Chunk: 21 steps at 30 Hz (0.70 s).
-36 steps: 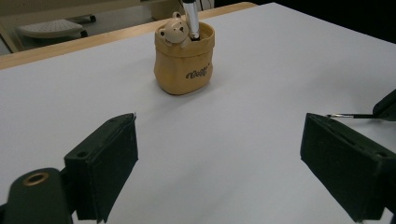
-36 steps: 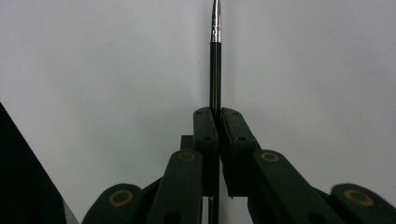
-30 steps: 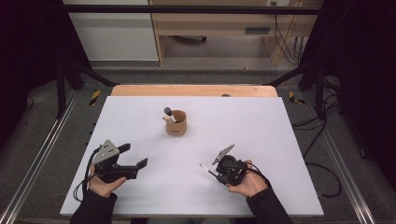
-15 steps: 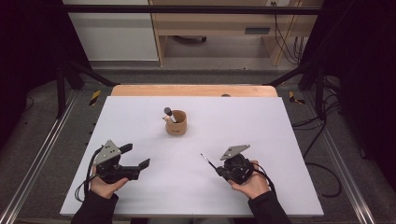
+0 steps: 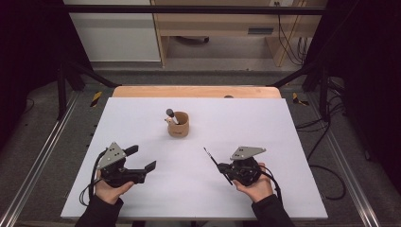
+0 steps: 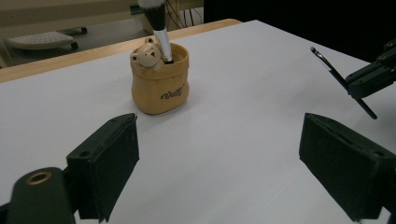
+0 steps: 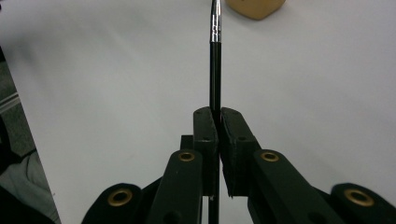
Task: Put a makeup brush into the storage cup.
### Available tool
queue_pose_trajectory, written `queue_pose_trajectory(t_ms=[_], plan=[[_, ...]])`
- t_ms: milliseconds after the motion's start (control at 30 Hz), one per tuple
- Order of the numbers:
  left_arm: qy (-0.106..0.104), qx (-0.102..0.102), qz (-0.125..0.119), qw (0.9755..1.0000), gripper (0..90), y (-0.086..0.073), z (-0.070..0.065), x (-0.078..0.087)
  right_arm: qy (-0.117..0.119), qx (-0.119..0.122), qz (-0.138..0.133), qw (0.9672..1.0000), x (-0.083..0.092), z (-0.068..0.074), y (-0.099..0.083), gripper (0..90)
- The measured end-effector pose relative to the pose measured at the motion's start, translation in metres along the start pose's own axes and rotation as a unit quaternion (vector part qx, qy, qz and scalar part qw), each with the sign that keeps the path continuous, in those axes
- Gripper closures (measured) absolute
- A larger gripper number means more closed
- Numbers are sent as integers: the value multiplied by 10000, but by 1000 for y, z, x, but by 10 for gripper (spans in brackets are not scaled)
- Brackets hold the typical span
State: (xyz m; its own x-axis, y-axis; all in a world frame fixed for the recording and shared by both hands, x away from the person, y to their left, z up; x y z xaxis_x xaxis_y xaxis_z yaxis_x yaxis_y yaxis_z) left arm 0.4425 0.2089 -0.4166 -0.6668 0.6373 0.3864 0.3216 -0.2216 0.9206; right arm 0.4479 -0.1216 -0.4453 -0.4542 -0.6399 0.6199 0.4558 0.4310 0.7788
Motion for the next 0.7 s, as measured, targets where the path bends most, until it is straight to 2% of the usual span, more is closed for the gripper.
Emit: queue_pose_trajectory(t_ms=[167,233,400,700], plan=[[-39,-1,-25,10000,118,4,-9,-5,142,-69,-287,9995,5,1,3,858],[-82,63,-84,9999,119,8,-12,-7,190,-84,-383,9991,6,2,4,858],[-202,118,-199,9995,122,16,-18,-10,201,-91,-688,9974,9,4,7,858],[-243,142,-298,9992,125,26,-26,-19,222,-165,-901,9955,11,4,10,858]])
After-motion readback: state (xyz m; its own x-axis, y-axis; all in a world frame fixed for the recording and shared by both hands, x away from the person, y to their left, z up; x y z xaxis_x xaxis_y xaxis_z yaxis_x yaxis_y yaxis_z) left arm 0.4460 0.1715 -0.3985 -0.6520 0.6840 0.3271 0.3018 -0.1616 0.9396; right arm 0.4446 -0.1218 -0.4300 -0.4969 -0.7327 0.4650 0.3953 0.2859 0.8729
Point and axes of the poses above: each handheld gripper's, and its own axes: x roughly backward along the jaws, y roughly out of its top, z roughly to its left, the point moved 4 cm from there along -x, roughly forward along the jaws
